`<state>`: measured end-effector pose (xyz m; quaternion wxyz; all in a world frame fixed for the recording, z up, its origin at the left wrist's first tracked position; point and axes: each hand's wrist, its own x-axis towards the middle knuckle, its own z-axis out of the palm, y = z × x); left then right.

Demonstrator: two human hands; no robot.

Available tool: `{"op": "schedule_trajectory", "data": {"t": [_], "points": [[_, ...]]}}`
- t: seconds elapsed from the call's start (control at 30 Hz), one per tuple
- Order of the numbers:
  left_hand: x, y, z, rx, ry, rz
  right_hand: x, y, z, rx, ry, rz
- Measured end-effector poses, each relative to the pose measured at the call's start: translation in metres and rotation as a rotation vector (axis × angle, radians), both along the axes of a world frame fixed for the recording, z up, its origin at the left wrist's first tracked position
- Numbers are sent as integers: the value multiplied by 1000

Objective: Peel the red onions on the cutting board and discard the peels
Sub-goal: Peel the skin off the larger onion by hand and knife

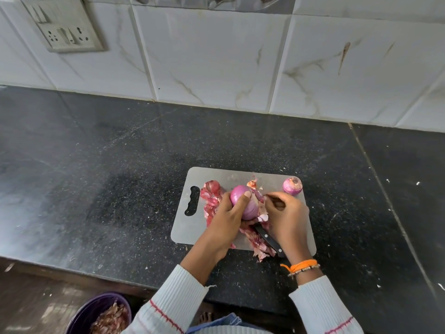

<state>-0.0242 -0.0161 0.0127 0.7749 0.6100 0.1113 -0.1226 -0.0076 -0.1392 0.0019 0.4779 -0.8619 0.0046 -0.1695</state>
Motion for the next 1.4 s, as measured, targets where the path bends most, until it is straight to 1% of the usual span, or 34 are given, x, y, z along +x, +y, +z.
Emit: {"op": "schedule_trajectory", "data": {"t": [0.07,0.17,0.23,0.3,0.37,0.5,0.53,0.6,0.73,0.8,0.87,0.93,1.0,1.1,1.23,1.33,1.4], "points": [[2,3,5,-16,-22,-14,1,-10,2,6,22,-30],[4,8,9,-38,-62,-10,-2,-12,4,-69,65,17],[4,10,8,14,-123,-1,-4,-10,3,-128,93,69],[5,11,6,98,-182,-3,-4,-10,3,-83,132,93],[6,12,2,254,-264,-13,-1,-11,4,54,191,116],[9,12,-9,583,-488,-42,-2,-8,5,583,428,331],[10,12,-11,637,-525,-44,-3,-7,4,666,464,363],[11,12,-14,680,-546,-27,-3,-9,3,762,477,382],[13,15,-14,661,-510,-1,-3,-12,1,946,495,393],[13,16,-12,600,-465,4,-2,-13,3,1022,512,401],[13,16,-8,487,-402,-2,-2,-14,5,1051,518,398],[12,16,-5,376,-350,-9,-3,-15,7,1010,521,385],[10,16,-2,308,-333,-16,-5,-17,11,908,532,363],[8,15,-2,359,-324,-63,-7,-21,13,787,538,346],[4,7,-4,351,-226,-84,-12,-23,19,787,548,393],[4,2,-4,355,-183,-49,-15,-25,19,871,583,338],[4,-1,-3,327,-146,-86,-16,-27,19,866,595,282]]}}
